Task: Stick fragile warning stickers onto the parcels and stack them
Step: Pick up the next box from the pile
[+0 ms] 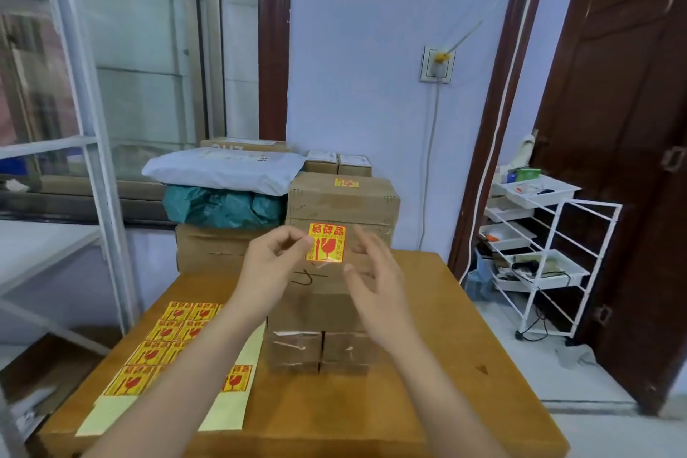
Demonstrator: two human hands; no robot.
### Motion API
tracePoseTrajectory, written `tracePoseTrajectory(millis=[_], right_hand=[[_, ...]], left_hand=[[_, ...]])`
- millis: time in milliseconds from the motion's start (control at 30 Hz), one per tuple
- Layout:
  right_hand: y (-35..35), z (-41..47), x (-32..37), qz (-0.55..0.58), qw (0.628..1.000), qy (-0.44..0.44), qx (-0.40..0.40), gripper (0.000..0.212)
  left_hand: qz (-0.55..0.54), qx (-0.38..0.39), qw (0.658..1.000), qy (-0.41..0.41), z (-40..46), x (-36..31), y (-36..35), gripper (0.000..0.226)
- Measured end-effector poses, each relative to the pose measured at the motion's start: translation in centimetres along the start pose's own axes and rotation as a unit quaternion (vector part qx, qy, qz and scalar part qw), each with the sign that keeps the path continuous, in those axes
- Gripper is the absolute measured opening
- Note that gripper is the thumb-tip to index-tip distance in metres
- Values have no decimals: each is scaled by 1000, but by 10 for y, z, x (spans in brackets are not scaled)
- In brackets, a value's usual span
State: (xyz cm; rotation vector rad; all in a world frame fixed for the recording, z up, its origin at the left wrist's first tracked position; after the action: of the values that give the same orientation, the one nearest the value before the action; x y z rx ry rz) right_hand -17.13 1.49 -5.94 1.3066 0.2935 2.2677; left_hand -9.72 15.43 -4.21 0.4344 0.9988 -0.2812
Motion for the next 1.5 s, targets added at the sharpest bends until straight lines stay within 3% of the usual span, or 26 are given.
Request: tracePoseTrajectory(millis=[133, 333, 733, 900, 1500], right_hand=[[21, 22, -13, -4, 998, -57, -25, 46], [25, 55, -26, -19, 994, -103, 14, 14], [5, 60, -47, -48, 981, -172, 77, 31], [3, 59, -44, -63, 978, -182, 81, 30], [-1, 58, -52, -155, 971, -166, 70, 34]], left_hand=[[-46, 7, 997, 62, 26, 11, -5, 19], [-40, 52, 993, 102, 41, 22, -4, 22], [44, 108, 979, 165, 49, 46, 5, 26], [138, 91, 978, 127, 43, 48, 0, 30], [232, 66, 967, 80, 41, 56, -4, 20]])
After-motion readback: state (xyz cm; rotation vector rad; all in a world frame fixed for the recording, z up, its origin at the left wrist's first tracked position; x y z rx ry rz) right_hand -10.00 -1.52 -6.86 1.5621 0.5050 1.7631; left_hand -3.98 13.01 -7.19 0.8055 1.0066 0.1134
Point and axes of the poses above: each hand's wrist, its own z-axis towards the middle knuckle, its own y-axis out of the back of the hand, x = y × z, the point moved 2 cm from there along z, towards the middle knuckle, and after that the axes turned 12 degrees about x, right-handed, at the moved point
